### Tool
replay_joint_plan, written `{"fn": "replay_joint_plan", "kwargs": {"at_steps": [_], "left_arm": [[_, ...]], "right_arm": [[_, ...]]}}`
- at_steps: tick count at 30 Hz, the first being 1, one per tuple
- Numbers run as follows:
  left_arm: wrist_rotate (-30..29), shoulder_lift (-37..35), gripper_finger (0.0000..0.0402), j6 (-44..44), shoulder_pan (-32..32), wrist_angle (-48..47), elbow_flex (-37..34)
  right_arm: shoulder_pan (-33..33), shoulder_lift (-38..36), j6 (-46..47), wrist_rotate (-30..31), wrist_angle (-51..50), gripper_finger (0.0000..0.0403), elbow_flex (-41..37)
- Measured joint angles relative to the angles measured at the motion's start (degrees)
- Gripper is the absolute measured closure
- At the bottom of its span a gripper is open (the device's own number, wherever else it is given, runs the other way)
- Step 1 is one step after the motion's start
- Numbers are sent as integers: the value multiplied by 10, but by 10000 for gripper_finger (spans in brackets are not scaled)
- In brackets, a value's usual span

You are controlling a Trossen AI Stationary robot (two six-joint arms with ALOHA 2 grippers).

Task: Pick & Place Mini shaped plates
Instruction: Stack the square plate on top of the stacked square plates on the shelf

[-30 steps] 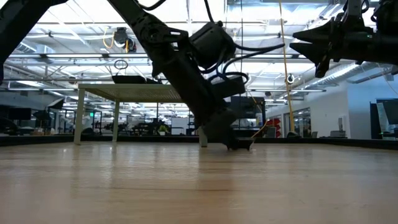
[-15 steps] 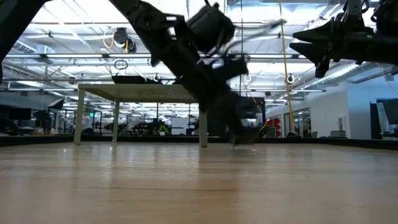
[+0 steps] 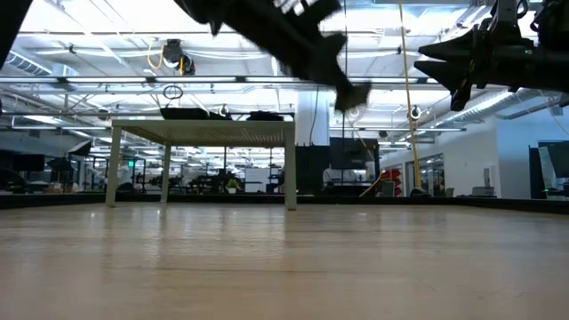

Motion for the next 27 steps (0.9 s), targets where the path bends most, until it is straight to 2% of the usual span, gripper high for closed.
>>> {"fn": "replay_joint_plan", "kwargs": {"at_steps": [5,9,13,19,23,27], "left_arm": [[-46,-65,391,13,15,26,1],[-84,-108,396,31,31,-2,1],[-109,-135,392,-43,65,-77,1],[-113,-141,394,-152,114,-179,1],[-113,-141,394,-203,133,-207,1],[-128,-141,384,-210,141,-220,1]], "right_arm": [[0,0,0,0,0,277,0],[0,0,0,0,0,277,0],[0,0,0,0,-1,277,0],[0,0,0,0,-1,277,0],[0,0,0,0,-1,277,0],[0,0,0,0,-1,277,0]]}}
